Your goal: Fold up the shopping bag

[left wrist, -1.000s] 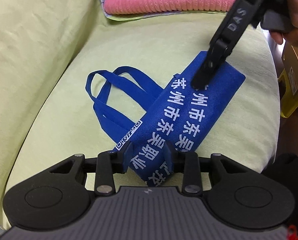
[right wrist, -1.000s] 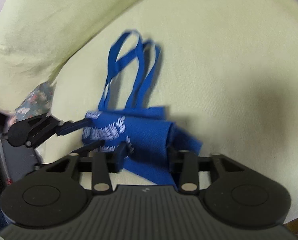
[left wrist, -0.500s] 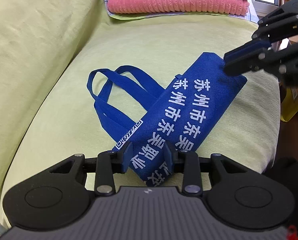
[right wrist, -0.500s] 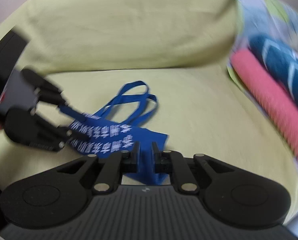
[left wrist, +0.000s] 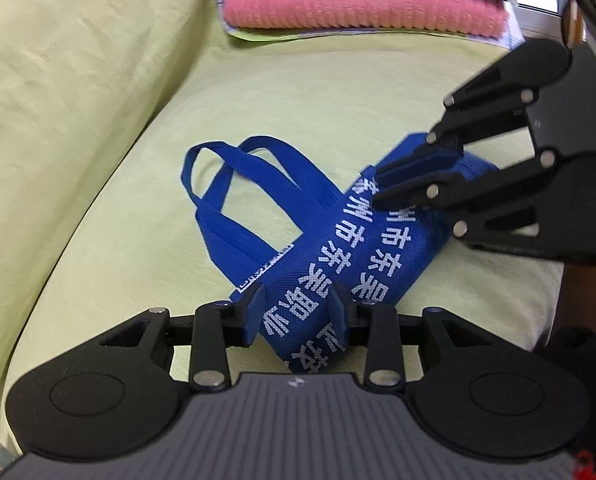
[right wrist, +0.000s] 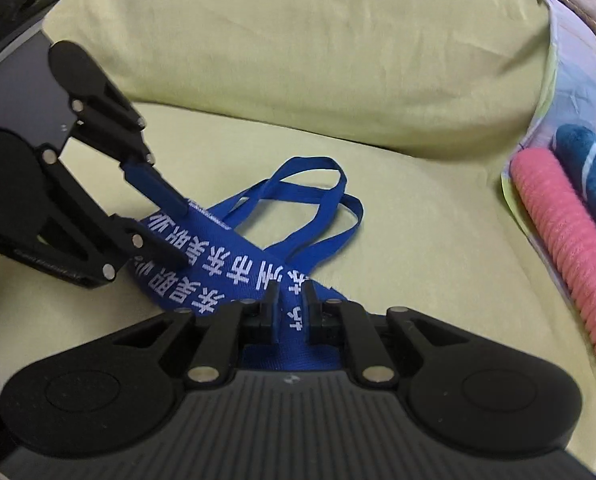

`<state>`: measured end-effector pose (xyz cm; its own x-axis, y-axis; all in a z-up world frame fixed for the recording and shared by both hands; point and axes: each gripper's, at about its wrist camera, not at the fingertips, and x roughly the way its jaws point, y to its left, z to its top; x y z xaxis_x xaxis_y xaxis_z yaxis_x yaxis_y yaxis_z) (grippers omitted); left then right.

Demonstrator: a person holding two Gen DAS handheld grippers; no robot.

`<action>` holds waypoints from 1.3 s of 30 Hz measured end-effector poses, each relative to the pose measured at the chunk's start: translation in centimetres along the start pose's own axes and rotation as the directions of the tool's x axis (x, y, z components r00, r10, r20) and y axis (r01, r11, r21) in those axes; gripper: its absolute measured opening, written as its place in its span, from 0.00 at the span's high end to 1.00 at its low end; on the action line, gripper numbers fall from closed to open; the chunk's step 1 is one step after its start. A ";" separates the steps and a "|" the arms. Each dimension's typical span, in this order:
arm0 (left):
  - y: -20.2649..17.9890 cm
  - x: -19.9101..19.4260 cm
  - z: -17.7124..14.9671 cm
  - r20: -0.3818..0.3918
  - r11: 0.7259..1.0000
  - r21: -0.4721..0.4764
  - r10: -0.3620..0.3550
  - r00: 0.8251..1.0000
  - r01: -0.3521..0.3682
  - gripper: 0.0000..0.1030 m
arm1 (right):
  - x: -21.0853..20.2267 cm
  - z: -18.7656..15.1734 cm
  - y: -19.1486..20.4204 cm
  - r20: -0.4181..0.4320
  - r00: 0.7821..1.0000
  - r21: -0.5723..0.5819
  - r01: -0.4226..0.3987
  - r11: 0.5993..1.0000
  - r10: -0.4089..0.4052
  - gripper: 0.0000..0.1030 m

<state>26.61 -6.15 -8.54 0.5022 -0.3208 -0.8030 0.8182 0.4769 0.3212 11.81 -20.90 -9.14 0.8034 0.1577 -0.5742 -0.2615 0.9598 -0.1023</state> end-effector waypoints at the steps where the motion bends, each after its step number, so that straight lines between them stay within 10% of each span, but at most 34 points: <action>1: 0.0 -0.1 0.2 -0.002 1.000 0.000 0.009 1.000 -0.009 0.58 | 0.2 0.0 -0.1 0.003 1.000 0.005 0.000 1.000 0.000 0.92; 39: 0.3 0.7 -0.2 0.012 0.997 -0.068 -0.028 1.000 0.028 0.68 | -2.9 -4.1 -2.1 0.032 0.996 0.117 0.078 0.990 -0.082 0.93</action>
<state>27.16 -6.02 -9.09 0.4828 -0.3435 -0.8055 0.8111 0.5222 0.2635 7.81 -24.31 -10.57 0.8388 0.0859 -0.5376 -0.1339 0.9897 -0.0508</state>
